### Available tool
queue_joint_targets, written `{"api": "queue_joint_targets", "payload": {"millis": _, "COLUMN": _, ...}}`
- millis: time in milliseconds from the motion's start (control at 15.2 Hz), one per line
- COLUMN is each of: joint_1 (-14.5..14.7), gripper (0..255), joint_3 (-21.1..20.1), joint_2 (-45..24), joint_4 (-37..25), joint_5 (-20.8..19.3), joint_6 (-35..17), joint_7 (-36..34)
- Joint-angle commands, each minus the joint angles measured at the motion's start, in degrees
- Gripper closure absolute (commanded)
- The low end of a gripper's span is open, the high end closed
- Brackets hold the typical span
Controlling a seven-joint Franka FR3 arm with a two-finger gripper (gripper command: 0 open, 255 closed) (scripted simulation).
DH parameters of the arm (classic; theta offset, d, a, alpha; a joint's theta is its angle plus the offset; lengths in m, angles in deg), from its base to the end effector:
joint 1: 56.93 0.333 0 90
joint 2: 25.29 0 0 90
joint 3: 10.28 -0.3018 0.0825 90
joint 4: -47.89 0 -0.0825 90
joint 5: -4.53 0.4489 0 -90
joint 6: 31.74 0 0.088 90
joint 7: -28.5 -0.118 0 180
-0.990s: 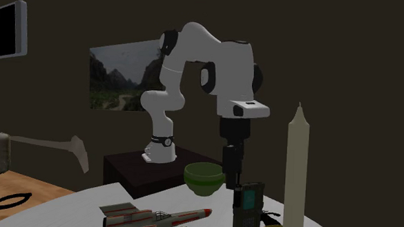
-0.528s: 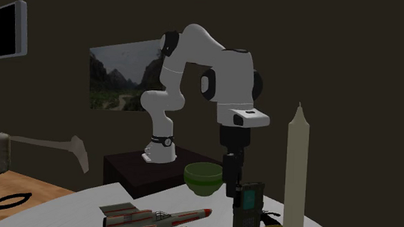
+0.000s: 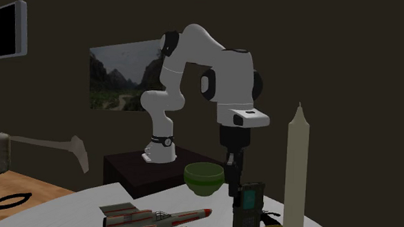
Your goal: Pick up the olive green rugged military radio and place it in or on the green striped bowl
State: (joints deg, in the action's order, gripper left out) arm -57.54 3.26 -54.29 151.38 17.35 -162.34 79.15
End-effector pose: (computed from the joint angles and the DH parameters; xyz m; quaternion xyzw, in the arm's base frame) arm 0.6734 -0.1572 0.2026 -0.9663 -0.2558 -0.0090 0.0266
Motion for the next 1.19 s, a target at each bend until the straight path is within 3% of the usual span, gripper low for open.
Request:
{"api": "queue_joint_targets", "payload": {"millis": 0, "joint_1": 0.0, "gripper": 255, "joint_3": 0.0, "joint_2": 0.01, "joint_4": -0.01, "joint_5": 0.0, "joint_6": 0.0, "joint_7": 0.0}}
{"api": "queue_joint_targets", "payload": {"millis": 264, "joint_1": 0.0, "gripper": 255, "joint_3": 0.0, "joint_2": 0.01, "joint_4": 0.0, "joint_5": 0.0, "joint_6": -0.01, "joint_7": 0.0}}
{"api": "queue_joint_targets", "payload": {"millis": 1122, "joint_1": 0.69, "gripper": 255, "joint_3": 1.11, "joint_2": 5.49, "joint_4": -2.39, "joint_5": -2.12, "joint_6": 7.67, "joint_7": -1.65}}
